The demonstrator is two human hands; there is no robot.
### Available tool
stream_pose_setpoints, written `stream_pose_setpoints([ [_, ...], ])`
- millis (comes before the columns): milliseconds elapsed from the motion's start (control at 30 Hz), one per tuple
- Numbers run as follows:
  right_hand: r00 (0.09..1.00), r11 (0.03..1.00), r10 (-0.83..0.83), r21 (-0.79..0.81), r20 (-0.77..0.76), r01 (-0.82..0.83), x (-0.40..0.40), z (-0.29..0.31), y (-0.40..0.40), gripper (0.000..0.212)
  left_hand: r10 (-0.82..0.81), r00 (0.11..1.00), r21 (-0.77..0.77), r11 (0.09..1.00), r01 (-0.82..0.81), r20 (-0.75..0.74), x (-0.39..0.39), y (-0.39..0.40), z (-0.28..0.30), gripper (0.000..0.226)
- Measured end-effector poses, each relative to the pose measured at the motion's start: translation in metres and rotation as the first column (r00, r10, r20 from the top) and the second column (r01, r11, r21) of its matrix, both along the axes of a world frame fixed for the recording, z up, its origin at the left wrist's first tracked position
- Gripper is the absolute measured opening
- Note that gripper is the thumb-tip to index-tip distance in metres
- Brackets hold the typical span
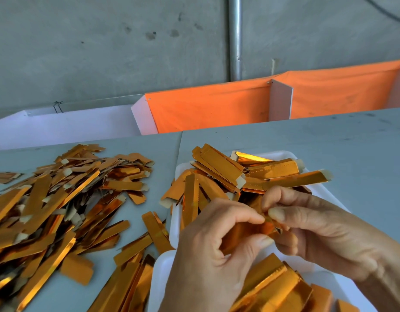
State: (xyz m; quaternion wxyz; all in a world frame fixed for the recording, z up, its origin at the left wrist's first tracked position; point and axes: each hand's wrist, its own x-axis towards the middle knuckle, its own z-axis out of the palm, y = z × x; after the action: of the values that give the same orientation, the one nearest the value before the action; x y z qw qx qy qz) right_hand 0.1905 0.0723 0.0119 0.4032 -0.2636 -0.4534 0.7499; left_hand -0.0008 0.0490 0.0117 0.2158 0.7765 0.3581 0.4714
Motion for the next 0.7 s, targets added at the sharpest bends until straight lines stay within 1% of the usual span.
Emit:
stream_pose_setpoints([
  [67, 0.999, 0.999, -0.036, 0.023, 0.002, 0.036, -0.003, -0.001, 0.000, 0.032, 0.024, 1.000, 0.025, 0.999, -0.024, -0.004, 0.001, 0.000, -0.001, 0.014],
  [133, 0.997, 0.997, -0.070, 0.037, -0.020, 0.071, -0.007, -0.003, 0.000, 0.033, 0.038, 0.999, -0.006, 0.999, -0.037, 0.025, 0.001, 0.001, -0.001, 0.016],
  [233, 0.991, 0.998, -0.054, -0.032, -0.125, 0.050, -0.011, -0.005, -0.001, 0.035, 0.013, 0.996, -0.065, 0.998, -0.008, 0.084, -0.001, 0.000, -0.001, 0.018],
  [300, 0.988, 0.998, -0.039, -0.044, -0.149, 0.033, -0.011, -0.005, -0.001, 0.037, -0.009, 0.995, -0.082, 0.996, 0.017, 0.095, -0.001, 0.000, 0.001, 0.018],
  [433, 0.992, 1.000, 0.003, 0.012, -0.125, -0.001, -0.010, -0.005, 0.000, 0.035, -0.029, 0.994, -0.090, 0.995, 0.038, 0.102, 0.000, 0.000, 0.001, 0.018],
  [600, 0.998, 0.997, -0.054, 0.049, -0.022, 0.055, -0.010, -0.005, 0.000, 0.042, 0.024, 1.000, 0.063, 0.998, -0.024, -0.002, 0.001, 0.000, 0.003, 0.015],
  [633, 0.998, 0.996, -0.061, 0.056, -0.021, 0.062, -0.011, -0.004, -0.001, 0.042, 0.036, 0.999, 0.072, 0.997, -0.036, -0.002, 0.001, 0.000, 0.002, 0.014],
  [700, 0.997, 0.997, -0.064, 0.037, -0.041, 0.065, -0.010, -0.004, -0.001, 0.043, 0.032, 0.999, 0.036, 0.999, -0.033, 0.027, 0.001, 0.000, 0.002, 0.013],
])
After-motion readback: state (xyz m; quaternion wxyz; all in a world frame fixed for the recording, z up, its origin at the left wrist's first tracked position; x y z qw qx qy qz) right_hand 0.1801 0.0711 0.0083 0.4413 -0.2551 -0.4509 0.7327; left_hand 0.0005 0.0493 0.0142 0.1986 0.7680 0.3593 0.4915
